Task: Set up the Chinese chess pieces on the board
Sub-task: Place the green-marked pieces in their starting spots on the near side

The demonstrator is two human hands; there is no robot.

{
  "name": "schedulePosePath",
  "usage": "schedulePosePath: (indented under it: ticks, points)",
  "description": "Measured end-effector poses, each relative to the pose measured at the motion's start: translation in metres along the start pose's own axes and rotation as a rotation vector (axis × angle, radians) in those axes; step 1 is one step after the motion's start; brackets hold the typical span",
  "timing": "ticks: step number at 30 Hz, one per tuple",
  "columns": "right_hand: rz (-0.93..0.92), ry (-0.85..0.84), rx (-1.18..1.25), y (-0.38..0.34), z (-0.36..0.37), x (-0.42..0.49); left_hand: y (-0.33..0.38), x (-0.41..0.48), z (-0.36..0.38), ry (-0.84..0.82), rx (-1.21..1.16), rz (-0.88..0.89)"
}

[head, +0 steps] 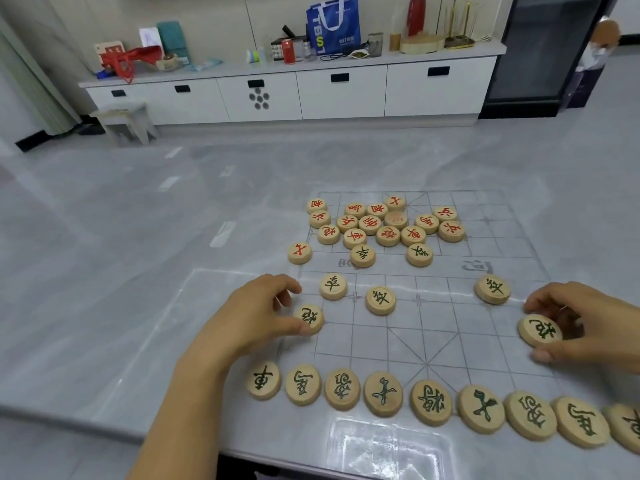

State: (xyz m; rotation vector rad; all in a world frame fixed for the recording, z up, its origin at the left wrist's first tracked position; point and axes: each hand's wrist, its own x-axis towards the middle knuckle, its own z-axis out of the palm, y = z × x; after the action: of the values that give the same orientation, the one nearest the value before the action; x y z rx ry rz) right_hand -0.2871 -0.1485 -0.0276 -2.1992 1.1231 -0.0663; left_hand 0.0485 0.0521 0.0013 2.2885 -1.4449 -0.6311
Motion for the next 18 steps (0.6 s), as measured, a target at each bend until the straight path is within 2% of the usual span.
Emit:
schedulePosePath:
  ticks: [3,13,18]
  points:
    - [-0.014,0.011,-0.005,0.0,-0.001,-0.001,0.001,0.004,0.008,-0.037,0.059,0.014]
    - [-0.056,-0.051,-0.049,-0.012,-0.004,-0.007,0.006,0.009,0.019,0.001,0.039,0.076]
    - [-0.006,-0.053,-0.042,-0.009,0.0,-0.005,0.004,0.01,0.018,-0.027,0.04,0.075]
